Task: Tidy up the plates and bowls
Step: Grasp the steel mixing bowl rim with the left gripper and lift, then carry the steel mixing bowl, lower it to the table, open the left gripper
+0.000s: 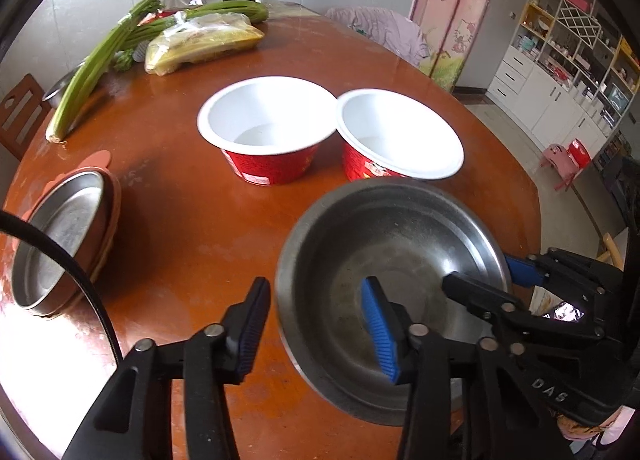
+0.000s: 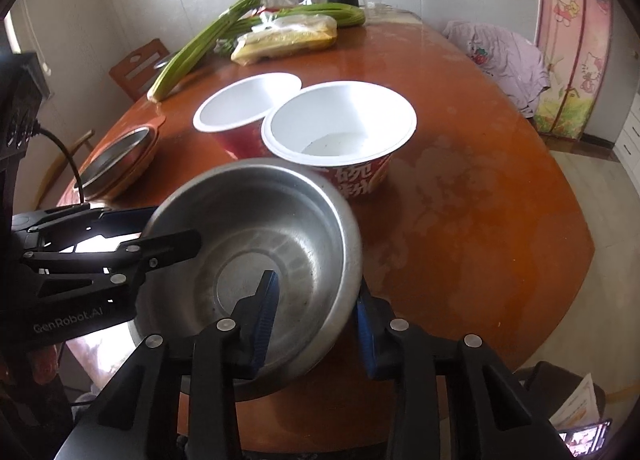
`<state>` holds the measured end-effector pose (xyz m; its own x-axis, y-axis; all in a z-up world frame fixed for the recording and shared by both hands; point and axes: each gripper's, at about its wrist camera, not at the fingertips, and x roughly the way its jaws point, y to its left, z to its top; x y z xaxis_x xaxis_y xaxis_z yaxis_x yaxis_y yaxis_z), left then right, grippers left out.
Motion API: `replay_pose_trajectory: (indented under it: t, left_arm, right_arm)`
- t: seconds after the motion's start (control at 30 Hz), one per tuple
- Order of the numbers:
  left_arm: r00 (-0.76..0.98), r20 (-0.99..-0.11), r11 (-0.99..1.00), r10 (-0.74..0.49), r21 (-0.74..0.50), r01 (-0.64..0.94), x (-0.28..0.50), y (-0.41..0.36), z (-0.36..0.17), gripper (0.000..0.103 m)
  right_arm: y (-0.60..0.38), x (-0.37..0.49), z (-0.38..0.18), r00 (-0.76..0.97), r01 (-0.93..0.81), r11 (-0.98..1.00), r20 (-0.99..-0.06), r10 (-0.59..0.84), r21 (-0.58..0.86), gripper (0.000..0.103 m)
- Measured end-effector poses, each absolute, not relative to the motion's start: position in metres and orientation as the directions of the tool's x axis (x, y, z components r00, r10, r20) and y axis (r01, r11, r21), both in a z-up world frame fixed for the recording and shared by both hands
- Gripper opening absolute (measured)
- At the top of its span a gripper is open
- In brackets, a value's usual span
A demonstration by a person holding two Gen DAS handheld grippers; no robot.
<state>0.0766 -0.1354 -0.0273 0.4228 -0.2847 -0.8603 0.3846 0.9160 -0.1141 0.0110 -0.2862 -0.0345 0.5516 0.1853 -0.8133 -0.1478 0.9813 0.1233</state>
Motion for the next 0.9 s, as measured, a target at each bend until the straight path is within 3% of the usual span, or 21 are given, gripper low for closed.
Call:
replay_pose_trajectory:
  t: [0.13,0.9]
  left_arm:
    - [0.428,-0.859,0.921,-0.28,-0.115,0.371,0.08,-0.134,-0.03,0.038]
    - [0.469,-0.844,0.951,-0.262,-0.145,0.272,0.072,-0.072,-0.017,0.038]
  right_arm:
    - [-0.283,0.012,-0.036,0.541,-0.157,0.979,-0.818,0.194,0.129,0.037]
    - [-0.223,0.02,-0.022,0.524,-0.289,0.95,-0.811,0.259,0.117,0.038]
